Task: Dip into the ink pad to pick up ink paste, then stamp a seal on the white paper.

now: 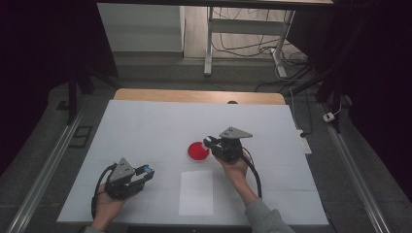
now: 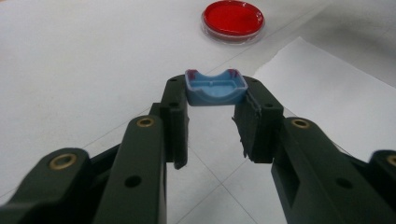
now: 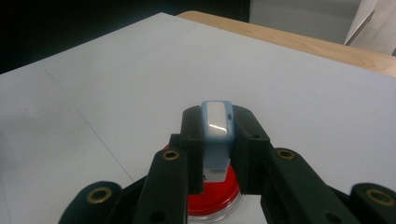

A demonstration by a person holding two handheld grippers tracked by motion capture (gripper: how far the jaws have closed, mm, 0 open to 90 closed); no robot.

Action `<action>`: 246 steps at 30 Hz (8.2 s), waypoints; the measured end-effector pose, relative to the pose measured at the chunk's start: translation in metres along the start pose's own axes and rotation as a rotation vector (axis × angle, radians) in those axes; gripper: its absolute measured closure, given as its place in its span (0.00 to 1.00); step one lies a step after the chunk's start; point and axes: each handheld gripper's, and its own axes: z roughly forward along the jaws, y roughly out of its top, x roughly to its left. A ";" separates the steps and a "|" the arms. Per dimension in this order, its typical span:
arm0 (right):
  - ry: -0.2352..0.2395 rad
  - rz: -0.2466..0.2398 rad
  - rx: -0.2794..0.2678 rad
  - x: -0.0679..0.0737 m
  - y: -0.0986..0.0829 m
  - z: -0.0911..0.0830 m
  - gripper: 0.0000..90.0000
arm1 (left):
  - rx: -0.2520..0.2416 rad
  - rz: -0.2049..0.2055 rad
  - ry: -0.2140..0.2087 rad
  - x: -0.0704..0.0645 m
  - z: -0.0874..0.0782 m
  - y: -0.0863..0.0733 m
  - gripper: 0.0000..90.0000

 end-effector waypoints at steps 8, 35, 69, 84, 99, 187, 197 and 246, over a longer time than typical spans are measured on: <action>0.009 0.007 -0.010 -0.001 0.000 -0.005 0.84 | 0.001 -0.001 -0.001 0.001 0.000 0.000 0.72; 0.045 0.028 -0.024 0.001 -0.004 -0.030 0.84 | 0.000 -0.003 0.001 0.002 -0.001 -0.001 0.72; 0.116 0.019 -0.012 0.012 -0.008 -0.051 0.84 | -0.001 -0.009 0.002 0.003 -0.002 -0.001 0.72; 0.136 0.014 -0.001 0.017 -0.014 -0.061 0.84 | 0.003 -0.006 0.000 0.002 -0.001 -0.001 0.72; 0.160 -0.016 0.003 0.025 -0.016 -0.064 0.84 | 0.002 -0.006 0.000 0.002 -0.001 -0.001 0.72; 0.263 -0.183 0.199 0.074 -0.048 -0.036 0.84 | 0.008 0.000 -0.002 0.001 0.000 -0.001 0.72; 0.258 -0.191 0.204 0.076 -0.049 -0.034 0.84 | 0.007 0.000 -0.002 0.001 0.000 -0.001 0.72; 0.222 -0.248 0.270 0.083 -0.051 -0.031 0.85 | 0.009 0.000 -0.002 0.000 0.000 -0.001 0.72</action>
